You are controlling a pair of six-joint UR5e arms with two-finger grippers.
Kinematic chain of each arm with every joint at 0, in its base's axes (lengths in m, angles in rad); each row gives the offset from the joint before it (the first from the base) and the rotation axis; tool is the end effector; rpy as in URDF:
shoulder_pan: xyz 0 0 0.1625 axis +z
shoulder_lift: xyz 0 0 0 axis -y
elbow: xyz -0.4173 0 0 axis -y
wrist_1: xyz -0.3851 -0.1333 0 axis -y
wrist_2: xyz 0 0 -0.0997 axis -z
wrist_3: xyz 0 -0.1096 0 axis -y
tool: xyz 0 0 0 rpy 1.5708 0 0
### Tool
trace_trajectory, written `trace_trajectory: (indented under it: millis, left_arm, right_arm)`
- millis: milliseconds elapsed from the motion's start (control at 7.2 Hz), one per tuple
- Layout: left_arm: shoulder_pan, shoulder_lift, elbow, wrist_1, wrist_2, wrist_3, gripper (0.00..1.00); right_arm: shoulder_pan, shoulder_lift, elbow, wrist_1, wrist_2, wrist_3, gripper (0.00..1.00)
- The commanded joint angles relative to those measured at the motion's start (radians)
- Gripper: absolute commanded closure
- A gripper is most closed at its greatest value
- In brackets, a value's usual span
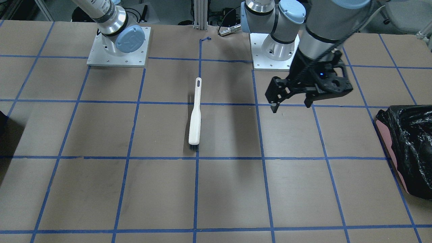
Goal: Sweep and dump trash in nearest bin
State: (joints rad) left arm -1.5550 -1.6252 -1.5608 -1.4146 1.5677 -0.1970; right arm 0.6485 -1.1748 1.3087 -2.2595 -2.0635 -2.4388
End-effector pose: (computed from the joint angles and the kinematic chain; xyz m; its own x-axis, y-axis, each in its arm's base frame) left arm -0.1254 -0.5208 0.4643 -0.9775 -0.2096 0.0249 -0.2111 0.9714 -0.1088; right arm -0.4913 -0.4746 0.4665 -0.1833 -0.9825 0.0337 -0.7325 0.1594 0.6618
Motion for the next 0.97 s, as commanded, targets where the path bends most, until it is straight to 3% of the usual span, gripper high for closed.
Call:
trace_trajectory:
  millis: [0, 139, 278, 556, 694, 833]
  left_arm:
    - [0.076, 0.033, -0.008, -0.049, -0.003, 0.134, 0.0]
    - [0.069, 0.05, -0.025, -0.07, -0.038, 0.131, 0.0]
    - [0.067, 0.06, -0.033, -0.07, -0.122, 0.14, 0.0]
    - [0.067, 0.091, -0.035, -0.076, -0.121, 0.152, 0.0]
    - [0.067, 0.102, -0.039, -0.086, -0.085, 0.178, 0.0]
    - [0.069, 0.12, -0.06, -0.115, 0.017, 0.273, 0.0]
  right_arm:
    - [0.005, -0.015, 0.02, -0.012, -0.021, 0.03, 1.0]
    - [0.005, -0.025, 0.017, -0.009, -0.001, 0.033, 1.0]
    - [0.005, -0.055, 0.017, 0.0, 0.094, 0.049, 1.0]
    - [0.032, -0.12, 0.021, 0.143, 0.19, 0.148, 1.0]
    - [0.104, -0.132, 0.024, 0.211, 0.191, 0.212, 1.0]
    - [0.181, -0.132, 0.024, 0.28, 0.195, 0.348, 1.0]
